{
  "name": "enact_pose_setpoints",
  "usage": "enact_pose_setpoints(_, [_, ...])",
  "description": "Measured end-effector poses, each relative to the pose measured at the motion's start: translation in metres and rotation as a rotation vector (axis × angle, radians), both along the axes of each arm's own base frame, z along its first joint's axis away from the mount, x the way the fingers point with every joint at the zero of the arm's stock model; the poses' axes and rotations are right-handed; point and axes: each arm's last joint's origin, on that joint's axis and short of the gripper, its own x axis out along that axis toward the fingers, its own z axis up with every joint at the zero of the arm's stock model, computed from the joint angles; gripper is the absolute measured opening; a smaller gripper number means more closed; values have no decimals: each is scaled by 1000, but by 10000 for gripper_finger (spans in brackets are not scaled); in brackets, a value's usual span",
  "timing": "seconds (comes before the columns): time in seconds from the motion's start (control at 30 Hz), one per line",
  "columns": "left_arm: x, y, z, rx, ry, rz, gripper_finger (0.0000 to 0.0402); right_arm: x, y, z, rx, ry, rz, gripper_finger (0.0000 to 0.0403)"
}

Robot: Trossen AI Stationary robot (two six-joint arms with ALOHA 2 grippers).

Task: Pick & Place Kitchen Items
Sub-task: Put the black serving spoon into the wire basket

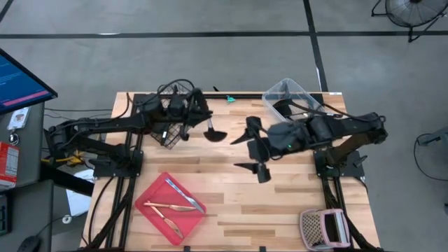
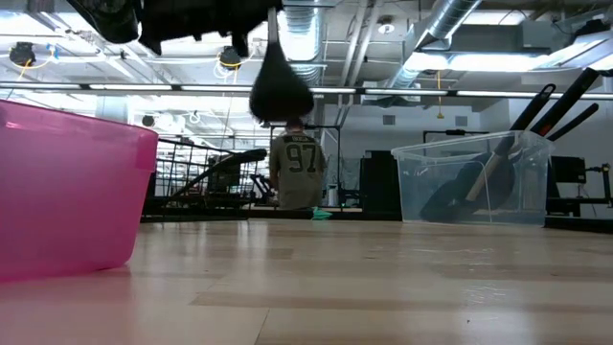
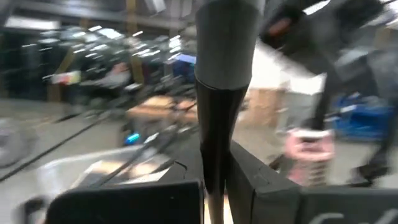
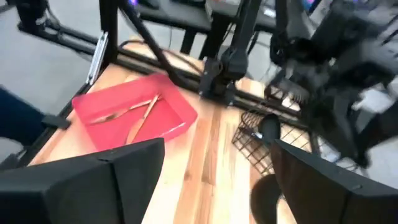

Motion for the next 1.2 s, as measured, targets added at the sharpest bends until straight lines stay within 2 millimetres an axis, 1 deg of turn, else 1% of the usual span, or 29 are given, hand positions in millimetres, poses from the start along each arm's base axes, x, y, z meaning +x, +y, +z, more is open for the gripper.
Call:
enact_pose_setpoints(0.07, [-1,6,-6,14,54,76,10,-4,4,4,-17,-9,-23,291])
enact_pose_setpoints(0.17, [-3,13,-10,23,111,186,10,-16,5,4,-47,25,-84,291])
enact_pose_setpoints(0.3, [-10,16,-8,65,139,317,10,-23,1,-5,-41,119,-188,291])
enact_pose_setpoints(0.37, [-15,15,-1,52,110,336,10,-24,-3,-7,-20,143,-223,291])
enact_pose_setpoints(0.47, [-22,8,19,-9,21,309,10,-25,-8,-9,-3,171,-261,291])
enact_pose_setpoints(0.53, [-28,2,32,2,-30,299,10,-24,-11,-9,-2,175,-275,291])
enact_pose_setpoints(0.6, [-35,0,40,24,-35,363,10,-23,-16,-9,-1,175,-293,291])
enact_pose_setpoints(0.67, [-43,1,43,59,12,489,10,-23,-22,-10,-2,183,-312,291])
enact_pose_setpoints(0.77, [-50,4,35,86,155,708,10,-22,-31,-11,21,195,-360,291])
enact_pose_setpoints(0.8, [-51,5,30,94,209,752,10,-22,-34,-11,31,198,-379,291])
enact_pose_setpoints(0.87, [-52,7,22,87,293,812,10,-22,-40,-12,44,207,-410,291])
enact_pose_setpoints(1.0, [-50,12,11,80,394,951,10,-21,-48,-13,60,212,-448,291])
enact_pose_setpoints(1.13, [-50,18,1,82,484,1134,10,-20,-50,-15,72,212,-463,291])
enact_pose_setpoints(1.2, [-51,20,-2,82,520,1176,10,-19,-49,-21,71,226,-464,291])
